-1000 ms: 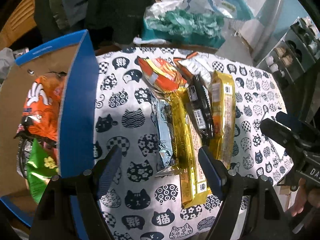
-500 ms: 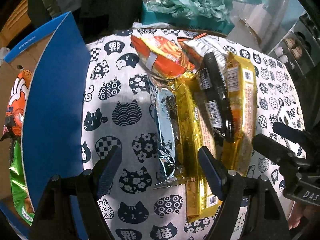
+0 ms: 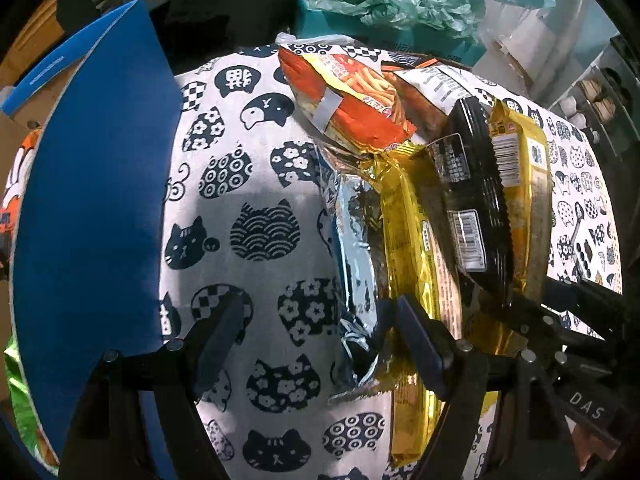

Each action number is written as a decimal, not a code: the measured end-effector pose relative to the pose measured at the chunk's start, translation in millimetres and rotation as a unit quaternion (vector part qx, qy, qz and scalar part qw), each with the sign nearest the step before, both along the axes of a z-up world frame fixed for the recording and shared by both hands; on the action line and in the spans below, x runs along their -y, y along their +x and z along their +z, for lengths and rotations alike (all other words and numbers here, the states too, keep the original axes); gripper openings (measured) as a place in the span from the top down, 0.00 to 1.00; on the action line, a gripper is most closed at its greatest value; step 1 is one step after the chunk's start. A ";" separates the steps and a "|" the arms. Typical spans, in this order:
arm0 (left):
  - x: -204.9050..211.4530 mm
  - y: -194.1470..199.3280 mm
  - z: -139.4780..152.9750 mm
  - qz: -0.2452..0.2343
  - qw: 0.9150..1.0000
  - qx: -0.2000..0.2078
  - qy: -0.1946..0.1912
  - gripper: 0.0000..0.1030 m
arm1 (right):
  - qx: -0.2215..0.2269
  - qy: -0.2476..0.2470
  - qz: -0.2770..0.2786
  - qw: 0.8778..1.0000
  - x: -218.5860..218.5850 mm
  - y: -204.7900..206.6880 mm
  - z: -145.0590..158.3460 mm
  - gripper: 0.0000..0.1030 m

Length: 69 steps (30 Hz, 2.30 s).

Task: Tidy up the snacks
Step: 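Grasp the silver foil packet with the left gripper while the right gripper grasps a long yellow bar, then carry the silver packet and yellow bar into the box and open both grippers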

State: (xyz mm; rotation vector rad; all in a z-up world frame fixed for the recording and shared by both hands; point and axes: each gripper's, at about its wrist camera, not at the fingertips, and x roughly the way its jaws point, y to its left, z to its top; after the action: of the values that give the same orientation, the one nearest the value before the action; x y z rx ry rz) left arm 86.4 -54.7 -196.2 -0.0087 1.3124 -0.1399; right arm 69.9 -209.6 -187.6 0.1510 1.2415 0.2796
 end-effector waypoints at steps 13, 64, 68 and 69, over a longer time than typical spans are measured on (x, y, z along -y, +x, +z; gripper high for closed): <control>13.8 18.8 -7.8 -0.013 0.999 0.024 0.036 0.29 | 0.015 -0.019 -0.002 1.000 -12.7 10.7 -16.6 0.62; -8.8 -63.8 117.3 -0.039 0.988 0.149 0.006 0.74 | 0.086 -0.004 0.004 0.996 -10.8 -44.1 93.7 0.70; -19.8 -65.8 125.5 -0.029 0.987 0.157 0.002 0.74 | 0.090 0.001 0.011 0.996 -19.3 -42.3 101.1 0.70; -23.6 -66.1 127.7 -0.025 0.987 0.159 0.002 0.74 | 0.092 0.003 0.013 0.996 -21.3 -41.4 102.5 0.70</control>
State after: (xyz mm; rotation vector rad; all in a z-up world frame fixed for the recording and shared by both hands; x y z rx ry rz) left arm 20.3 -31.2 -68.6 0.0489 0.9936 -0.1730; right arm 28.4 -188.3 -85.1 0.1113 1.0612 0.3128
